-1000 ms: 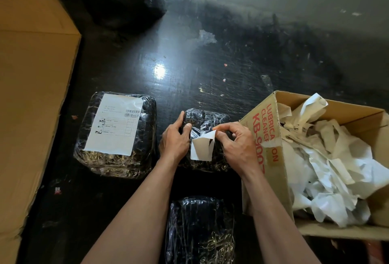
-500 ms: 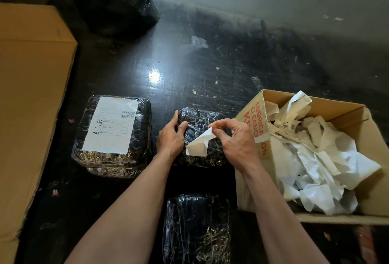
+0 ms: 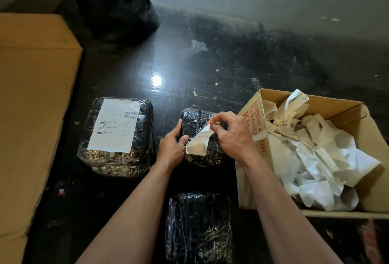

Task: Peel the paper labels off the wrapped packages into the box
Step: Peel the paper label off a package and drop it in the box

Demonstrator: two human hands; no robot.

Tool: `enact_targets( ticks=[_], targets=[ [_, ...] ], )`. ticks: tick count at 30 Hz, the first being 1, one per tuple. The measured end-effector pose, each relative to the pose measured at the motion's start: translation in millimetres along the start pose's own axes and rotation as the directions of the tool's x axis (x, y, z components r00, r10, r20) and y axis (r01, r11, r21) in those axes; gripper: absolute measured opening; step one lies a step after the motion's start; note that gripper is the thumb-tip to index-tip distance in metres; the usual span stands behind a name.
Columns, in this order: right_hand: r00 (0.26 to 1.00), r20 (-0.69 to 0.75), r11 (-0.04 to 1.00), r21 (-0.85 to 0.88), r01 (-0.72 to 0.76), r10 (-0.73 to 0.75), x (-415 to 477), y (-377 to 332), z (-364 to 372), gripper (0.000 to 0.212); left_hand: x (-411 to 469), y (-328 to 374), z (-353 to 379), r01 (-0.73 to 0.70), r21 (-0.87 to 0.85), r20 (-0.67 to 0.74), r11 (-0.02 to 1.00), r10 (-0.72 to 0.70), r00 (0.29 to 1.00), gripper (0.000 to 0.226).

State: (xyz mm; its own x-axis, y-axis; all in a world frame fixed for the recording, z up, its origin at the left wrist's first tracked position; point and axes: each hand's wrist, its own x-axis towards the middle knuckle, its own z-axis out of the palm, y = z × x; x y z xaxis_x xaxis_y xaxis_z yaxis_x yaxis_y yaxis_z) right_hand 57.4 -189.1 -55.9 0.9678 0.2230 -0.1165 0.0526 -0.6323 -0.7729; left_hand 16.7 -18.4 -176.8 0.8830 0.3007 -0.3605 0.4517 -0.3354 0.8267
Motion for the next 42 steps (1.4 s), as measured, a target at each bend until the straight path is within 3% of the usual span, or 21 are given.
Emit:
enact_targets(
  ticks=[10,13,19,27,32,36,39,42],
  targets=[
    [0.998,0.055,1.0,-0.01,-0.004,0.005,0.5,-1.9,-15.5,0.012,-0.2,2.9,0.1,-0.009,0.028,-0.019,1.0,0.01,1.0,0.061],
    [0.998,-0.048,0.994,0.095,0.055,-0.051,8.0,-22.9,-42.9,0.013,-3.3,7.2,-1.6,-0.015,0.044,-0.008,0.999,0.015,1.0,0.061],
    [0.987,0.069,0.985,-0.074,0.153,-0.148,40.4,-70.8,-99.1,0.01,-1.6,4.1,-1.8,-0.017,0.055,0.017,0.998,0.016,1.0,0.062],
    [0.991,-0.012,0.987,-0.089,0.133,-0.135,29.6,-56.8,-81.2,0.011,-2.0,5.5,-0.4,0.004,0.036,0.028,0.999,-0.005,1.0,0.062],
    [0.986,-0.065,0.98,-0.138,0.141,-0.151,15.1,-59.1,-84.6,0.018,-12.6,4.0,4.1,-0.012,0.009,0.019,1.0,0.012,1.0,0.057],
    [0.981,-0.059,0.966,-0.197,0.169,-0.184,-1.0,-61.5,-95.6,0.039,-25.2,8.3,8.1,-0.028,0.041,0.011,0.999,0.027,1.0,0.065],
    [0.973,-0.1,0.957,-0.228,0.179,-0.206,-13.9,-63.2,-105.8,0.01,-31.4,12.6,7.5,-0.023,0.064,0.011,0.998,0.022,1.0,0.071],
    [0.971,-0.121,0.962,-0.206,0.18,-0.208,-28.1,-62.9,-116.3,0.006,-35.0,15.6,4.2,-0.02,0.081,0.02,0.997,0.019,1.0,0.072]
  ],
)
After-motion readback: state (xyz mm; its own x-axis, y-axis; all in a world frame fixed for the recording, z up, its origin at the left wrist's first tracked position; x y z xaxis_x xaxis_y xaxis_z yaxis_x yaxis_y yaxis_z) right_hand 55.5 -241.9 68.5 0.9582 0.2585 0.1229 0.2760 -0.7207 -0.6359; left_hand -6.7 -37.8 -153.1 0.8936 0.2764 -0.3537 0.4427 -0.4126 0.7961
